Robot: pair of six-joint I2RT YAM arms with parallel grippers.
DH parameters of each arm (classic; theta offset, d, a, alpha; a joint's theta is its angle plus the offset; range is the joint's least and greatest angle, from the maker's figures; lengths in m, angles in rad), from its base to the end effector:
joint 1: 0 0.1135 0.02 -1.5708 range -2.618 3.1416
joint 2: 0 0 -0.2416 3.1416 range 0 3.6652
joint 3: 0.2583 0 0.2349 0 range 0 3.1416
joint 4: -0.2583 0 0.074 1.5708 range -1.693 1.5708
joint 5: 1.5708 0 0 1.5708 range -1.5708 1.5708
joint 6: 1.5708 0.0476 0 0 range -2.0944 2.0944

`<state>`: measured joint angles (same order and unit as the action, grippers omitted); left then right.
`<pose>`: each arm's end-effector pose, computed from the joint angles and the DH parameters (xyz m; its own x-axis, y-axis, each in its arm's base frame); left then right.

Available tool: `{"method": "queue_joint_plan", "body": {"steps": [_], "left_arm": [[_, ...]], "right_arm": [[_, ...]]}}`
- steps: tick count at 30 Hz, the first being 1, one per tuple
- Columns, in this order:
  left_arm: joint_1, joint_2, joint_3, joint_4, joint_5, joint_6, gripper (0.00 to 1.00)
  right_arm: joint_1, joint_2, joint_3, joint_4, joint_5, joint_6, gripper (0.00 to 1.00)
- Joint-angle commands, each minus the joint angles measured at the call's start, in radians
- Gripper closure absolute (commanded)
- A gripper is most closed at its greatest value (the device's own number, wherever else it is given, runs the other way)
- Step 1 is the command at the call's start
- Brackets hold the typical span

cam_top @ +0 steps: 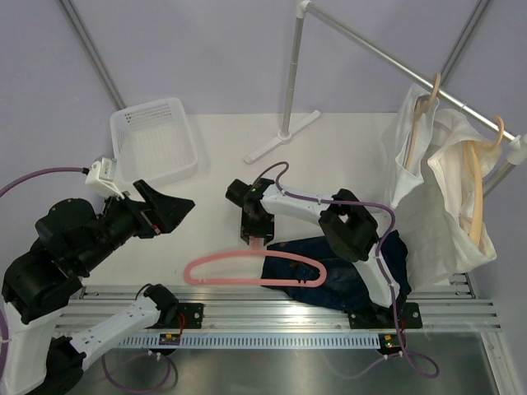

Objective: Remove the skirt from the hanger

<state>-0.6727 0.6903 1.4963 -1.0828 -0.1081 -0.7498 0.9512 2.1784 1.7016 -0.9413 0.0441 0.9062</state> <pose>0.0535 -0.0361 0.4396 -0.5233 -0.4494 -0.7241 0.2483 0.7324 -0.6340 0.2373 0.3291 0.1408 -0.9911 -0.0353 -0.1281 -0.0474 0.9946 0.0929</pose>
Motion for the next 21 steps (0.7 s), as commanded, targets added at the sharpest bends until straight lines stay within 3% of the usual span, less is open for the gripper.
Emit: {"method": "queue_joint_plan", "body": {"steps": [1, 5, 6, 7, 9, 10, 13, 17, 21], "left_arm": [[0.001, 0.011, 0.039, -0.003, 0.015, 0.024, 0.04], [0.001, -0.001, 0.033, -0.011, 0.005, 0.021, 0.04], [0.001, -0.006, 0.030, -0.011, 0.005, 0.018, 0.04], [0.001, -0.008, 0.027, -0.011, 0.005, 0.017, 0.03], [0.001, -0.012, 0.024, -0.009, 0.005, 0.009, 0.03], [0.001, -0.015, 0.022, -0.008, 0.005, 0.007, 0.03], [0.001, -0.014, 0.027, -0.009, 0.002, 0.012, 0.03], [0.001, 0.018, 0.067, -0.049, 0.034, 0.070, 0.01], [0.001, 0.021, 0.082, -0.023, 0.140, 0.182, 0.01]], "right_arm": [[0.033, 0.012, 0.039, -0.051, 0.072, 0.054, 0.42], [0.067, 0.018, 0.043, -0.071, 0.094, 0.071, 0.46], [0.073, 0.020, 0.046, -0.076, 0.102, 0.072, 0.52], [0.077, 0.020, 0.050, -0.086, 0.123, 0.072, 0.60], [0.081, 0.018, 0.064, -0.099, 0.132, 0.068, 0.92], [0.081, 0.014, 0.073, -0.108, 0.144, 0.060, 1.00], [0.080, -0.014, 0.144, -0.152, 0.213, 0.014, 1.00], [0.052, -0.078, 0.300, -0.235, 0.267, -0.171, 1.00], [-0.051, -0.234, 0.308, -0.226, 0.091, -0.331, 1.00]]}}
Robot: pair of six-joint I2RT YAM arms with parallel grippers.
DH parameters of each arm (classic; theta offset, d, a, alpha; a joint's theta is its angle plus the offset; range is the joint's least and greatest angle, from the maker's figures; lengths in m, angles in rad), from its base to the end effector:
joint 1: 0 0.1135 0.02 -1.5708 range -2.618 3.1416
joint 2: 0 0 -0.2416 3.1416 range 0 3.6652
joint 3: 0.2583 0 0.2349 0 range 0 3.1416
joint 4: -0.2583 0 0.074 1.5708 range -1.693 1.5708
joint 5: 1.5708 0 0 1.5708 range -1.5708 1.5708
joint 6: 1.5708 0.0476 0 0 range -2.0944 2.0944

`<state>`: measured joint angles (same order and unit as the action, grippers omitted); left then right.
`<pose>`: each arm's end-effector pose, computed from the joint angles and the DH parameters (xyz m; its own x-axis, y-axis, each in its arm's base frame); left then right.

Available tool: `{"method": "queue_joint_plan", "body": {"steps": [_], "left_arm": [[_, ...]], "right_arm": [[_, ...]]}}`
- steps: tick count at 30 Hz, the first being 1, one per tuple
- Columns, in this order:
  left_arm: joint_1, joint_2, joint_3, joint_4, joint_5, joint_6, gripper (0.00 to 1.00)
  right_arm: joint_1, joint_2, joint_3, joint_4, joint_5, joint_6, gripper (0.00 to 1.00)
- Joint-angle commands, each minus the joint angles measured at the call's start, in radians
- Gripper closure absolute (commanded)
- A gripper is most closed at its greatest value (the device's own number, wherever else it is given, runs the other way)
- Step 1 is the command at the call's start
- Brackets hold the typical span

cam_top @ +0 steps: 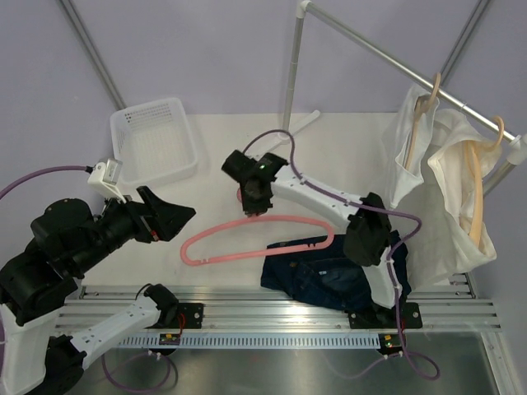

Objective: Remove the skirt from the hanger

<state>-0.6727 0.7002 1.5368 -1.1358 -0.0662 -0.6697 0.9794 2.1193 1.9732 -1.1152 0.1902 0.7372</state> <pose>0.0481 -0.0343 0.4422 -0.5360 -0.3649 -0.7613 0.3056 0.7568 -0.5779 0.2395 0.3405 0.2310 -0.9196 -0.1852 -0.3466 -0.2228 0.9722 0.0714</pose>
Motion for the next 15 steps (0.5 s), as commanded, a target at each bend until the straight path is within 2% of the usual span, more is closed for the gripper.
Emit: {"method": "queue_joint_plan", "body": {"steps": [1, 5, 10, 13, 15], "left_arm": [[0.001, 0.012, 0.046, 0.031, 0.112, 0.119, 0.01], [0.001, 0.042, 0.088, -0.011, 0.123, 0.173, 0.01], [0.001, 0.059, 0.050, 0.025, 0.164, 0.188, 0.01], [0.001, 0.067, -0.026, 0.077, 0.255, 0.176, 0.01], [0.001, 0.068, -0.073, 0.149, 0.386, 0.159, 0.01]], "right_arm": [[-0.109, -0.256, 0.024, -0.049, -0.081, -0.188, 1.00], [-0.136, -0.439, -0.057, -0.078, -0.081, -0.338, 1.00], [-0.140, -0.691, -0.201, -0.124, -0.165, -0.375, 1.00], [-0.142, -0.821, -0.263, -0.113, -0.222, -0.374, 1.00], [-0.142, -0.889, -0.280, -0.115, -0.245, -0.371, 1.00]]}}
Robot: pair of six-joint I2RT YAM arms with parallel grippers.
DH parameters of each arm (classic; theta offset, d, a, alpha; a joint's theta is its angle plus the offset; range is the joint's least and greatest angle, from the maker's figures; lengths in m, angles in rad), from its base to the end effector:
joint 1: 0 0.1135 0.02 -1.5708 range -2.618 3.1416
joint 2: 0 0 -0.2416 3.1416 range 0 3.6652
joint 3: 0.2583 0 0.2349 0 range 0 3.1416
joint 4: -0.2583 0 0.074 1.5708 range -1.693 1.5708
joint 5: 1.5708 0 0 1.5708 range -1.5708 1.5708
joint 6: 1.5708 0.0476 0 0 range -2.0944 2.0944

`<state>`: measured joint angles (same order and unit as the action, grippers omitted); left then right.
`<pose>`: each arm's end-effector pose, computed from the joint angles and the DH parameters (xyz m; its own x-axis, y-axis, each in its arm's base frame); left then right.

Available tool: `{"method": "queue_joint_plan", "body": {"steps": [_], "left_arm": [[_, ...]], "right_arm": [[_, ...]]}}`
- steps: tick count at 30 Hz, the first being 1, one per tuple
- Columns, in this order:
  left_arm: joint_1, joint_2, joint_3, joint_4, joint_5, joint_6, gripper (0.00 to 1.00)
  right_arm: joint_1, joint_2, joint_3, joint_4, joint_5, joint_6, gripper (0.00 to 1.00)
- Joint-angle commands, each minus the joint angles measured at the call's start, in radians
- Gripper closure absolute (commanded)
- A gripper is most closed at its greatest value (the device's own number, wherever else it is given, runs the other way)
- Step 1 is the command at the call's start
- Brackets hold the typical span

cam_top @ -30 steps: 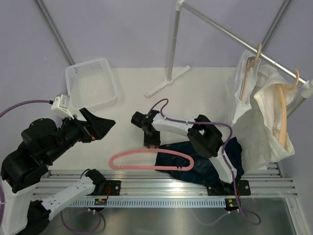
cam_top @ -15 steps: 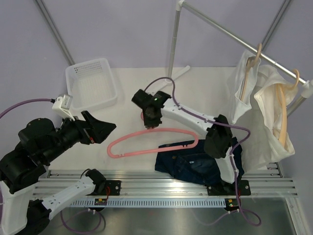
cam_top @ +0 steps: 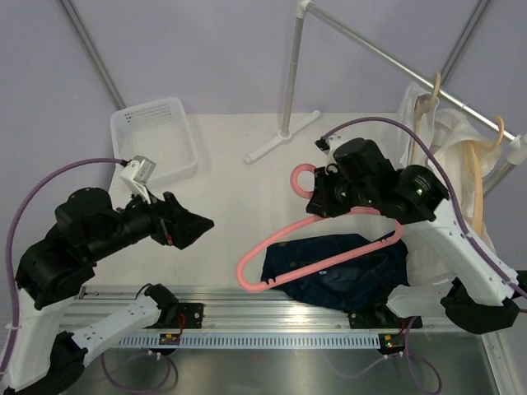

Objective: Remove the skirt from the hanger

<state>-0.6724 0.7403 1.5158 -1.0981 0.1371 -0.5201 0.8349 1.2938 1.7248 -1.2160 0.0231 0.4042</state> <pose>0.0560 -0.0529 0.4399 -0.5723 -0.1737 -0.8015 0.5002 0.7006 -0.5089 0.1493 0.1632 0.4093 -0.7233 -0.2130 -0.6568 -0.4846 0.8342 0.2632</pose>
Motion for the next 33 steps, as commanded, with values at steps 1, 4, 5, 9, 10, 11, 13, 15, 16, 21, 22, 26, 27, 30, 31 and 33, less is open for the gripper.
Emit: {"method": "queue_joint_plan", "body": {"steps": [1, 4, 5, 9, 10, 11, 13, 15, 16, 21, 22, 26, 27, 30, 31, 33], "left_arm": [[0.000, 0.037, -0.093, 0.150, 0.224, -0.001, 0.01], [0.000, 0.065, -0.181, 0.213, 0.396, -0.078, 0.01], [0.000, 0.065, -0.206, 0.281, 0.480, -0.107, 0.01], [-0.001, 0.036, -0.261, 0.423, 0.538, -0.251, 0.01], [0.000, 0.034, -0.263, 0.441, 0.535, -0.264, 0.01], [-0.001, 0.037, -0.263, 0.446, 0.548, -0.279, 0.01], [-0.001, 0.044, -0.263, 0.445, 0.562, -0.304, 0.01], [0.000, 0.030, -0.273, 0.461, 0.578, -0.323, 0.01], [0.000, 0.022, -0.284, 0.492, 0.584, -0.333, 0.01], [-0.001, 0.004, -0.322, 0.454, 0.610, -0.340, 0.01], [-0.001, 0.001, -0.319, 0.428, 0.604, -0.334, 0.01], [-0.001, 0.008, -0.301, 0.376, 0.585, -0.308, 0.01], [-0.001, 0.011, -0.302, 0.373, 0.590, -0.307, 0.01], [-0.001, 0.014, -0.318, 0.376, 0.604, -0.322, 0.02], [-0.003, 0.014, -0.322, 0.379, 0.611, -0.327, 0.04], [-0.003, 0.011, -0.333, 0.376, 0.624, -0.330, 0.14]], "right_arm": [[0.003, -0.083, -0.036, -0.013, -0.072, -0.031, 1.00], [0.001, -0.126, -0.057, -0.007, -0.045, -0.031, 1.00], [0.001, -0.129, -0.062, -0.005, -0.040, -0.033, 1.00], [0.001, -0.105, -0.054, 0.025, -0.038, -0.030, 1.00], [0.000, -0.096, -0.048, 0.027, -0.037, -0.033, 1.00], [0.001, -0.088, -0.041, 0.030, -0.035, -0.034, 1.00], [0.001, -0.056, -0.018, 0.044, -0.041, -0.042, 1.00], [0.001, -0.022, 0.008, 0.052, -0.051, -0.050, 1.00], [0.001, -0.011, 0.016, 0.053, -0.048, -0.051, 1.00], [0.001, 0.035, 0.093, 0.056, -0.051, -0.058, 1.00], [0.001, 0.038, 0.099, 0.056, -0.051, -0.059, 1.00], [-0.002, 0.052, 0.136, 0.042, -0.049, -0.061, 1.00], [0.000, 0.050, 0.139, 0.044, -0.043, -0.059, 1.00], [-0.005, 0.053, 0.150, 0.056, -0.017, -0.053, 1.00], [-0.006, 0.056, 0.153, 0.059, 0.001, -0.045, 1.00], [-0.008, 0.074, 0.168, 0.062, 0.026, -0.036, 1.00]]}}
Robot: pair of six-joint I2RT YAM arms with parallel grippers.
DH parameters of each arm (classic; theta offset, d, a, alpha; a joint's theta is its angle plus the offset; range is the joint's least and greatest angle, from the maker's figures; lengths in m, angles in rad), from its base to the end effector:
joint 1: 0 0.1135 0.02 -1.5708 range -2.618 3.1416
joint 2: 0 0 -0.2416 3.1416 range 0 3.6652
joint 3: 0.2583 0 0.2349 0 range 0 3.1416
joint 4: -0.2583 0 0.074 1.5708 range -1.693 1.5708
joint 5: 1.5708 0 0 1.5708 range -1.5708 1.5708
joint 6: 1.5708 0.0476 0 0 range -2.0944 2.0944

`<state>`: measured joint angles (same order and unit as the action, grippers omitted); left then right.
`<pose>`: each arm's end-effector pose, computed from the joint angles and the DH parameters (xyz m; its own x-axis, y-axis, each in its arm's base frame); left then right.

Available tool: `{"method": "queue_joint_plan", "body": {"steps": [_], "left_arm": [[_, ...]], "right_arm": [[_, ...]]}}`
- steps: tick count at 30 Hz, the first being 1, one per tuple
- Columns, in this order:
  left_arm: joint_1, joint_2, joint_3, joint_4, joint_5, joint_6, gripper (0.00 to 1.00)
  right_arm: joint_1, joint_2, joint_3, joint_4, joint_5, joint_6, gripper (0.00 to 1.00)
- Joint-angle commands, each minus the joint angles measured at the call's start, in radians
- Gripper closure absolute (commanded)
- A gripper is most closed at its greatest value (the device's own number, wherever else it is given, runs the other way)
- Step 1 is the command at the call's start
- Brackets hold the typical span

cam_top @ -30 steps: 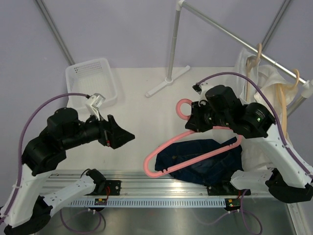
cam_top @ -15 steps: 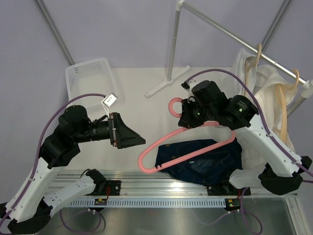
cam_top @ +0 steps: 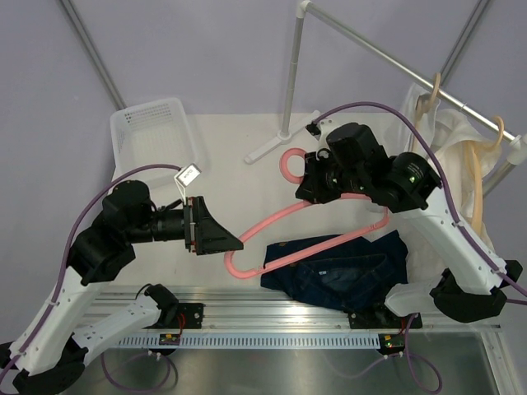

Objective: Remove the skirt from the hanger

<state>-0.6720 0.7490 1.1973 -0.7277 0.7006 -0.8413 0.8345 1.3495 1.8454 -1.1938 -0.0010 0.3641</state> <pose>0.0809 -0.1036 0.4001 -0.8602 -0.0440 -0.5081 0.4795 0.2696 -0.8351 0.1553 0.1714 0.4319 -0.6673 -0.2060 -0.7157 -0.5392 0.7966 0.2735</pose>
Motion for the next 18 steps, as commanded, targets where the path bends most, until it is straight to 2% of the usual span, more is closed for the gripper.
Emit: {"method": "queue_joint_plan", "body": {"steps": [1, 4, 6, 8, 9, 10, 11, 12, 13, 16, 18], "left_arm": [[-0.005, 0.001, -0.019, 0.007, 0.075, -0.010, 0.19], [-0.009, 0.001, -0.027, 0.002, 0.077, -0.013, 0.29], [-0.009, 0.001, -0.022, -0.007, 0.068, -0.005, 0.30], [-0.009, 0.003, -0.022, -0.009, 0.060, -0.005, 0.38], [-0.011, 0.003, -0.022, -0.007, 0.054, -0.005, 0.46], [-0.011, 0.003, -0.024, -0.009, 0.040, -0.005, 0.77], [-0.009, 0.004, -0.024, -0.016, 0.027, -0.001, 0.96], [-0.009, 0.018, -0.001, -0.076, -0.004, 0.010, 1.00], [-0.009, 0.024, 0.010, -0.100, -0.060, 0.027, 1.00], [-0.009, 0.045, 0.054, -0.191, -0.137, 0.059, 1.00], [-0.011, 0.058, 0.077, -0.284, -0.167, 0.088, 1.00]], "right_arm": [[-0.009, 0.026, 0.055, 0.042, 0.056, 0.013, 1.00], [-0.009, 0.057, 0.078, 0.053, 0.071, 0.041, 1.00], [-0.009, 0.071, 0.097, 0.059, 0.081, 0.058, 1.00], [-0.011, 0.077, 0.107, 0.063, 0.084, 0.078, 1.00], [-0.009, 0.082, 0.112, 0.066, 0.075, 0.084, 1.00], [-0.009, 0.085, 0.117, 0.068, 0.070, 0.090, 1.00], [-0.009, 0.086, 0.121, 0.065, 0.065, 0.094, 1.00], [-0.009, 0.089, 0.123, 0.060, 0.065, 0.101, 1.00], [-0.011, 0.091, 0.133, 0.051, 0.065, 0.104, 0.71], [-0.011, 0.092, 0.164, -0.025, 0.137, 0.137, 0.04], [-0.009, 0.076, 0.179, -0.099, 0.202, 0.144, 0.00]]}}
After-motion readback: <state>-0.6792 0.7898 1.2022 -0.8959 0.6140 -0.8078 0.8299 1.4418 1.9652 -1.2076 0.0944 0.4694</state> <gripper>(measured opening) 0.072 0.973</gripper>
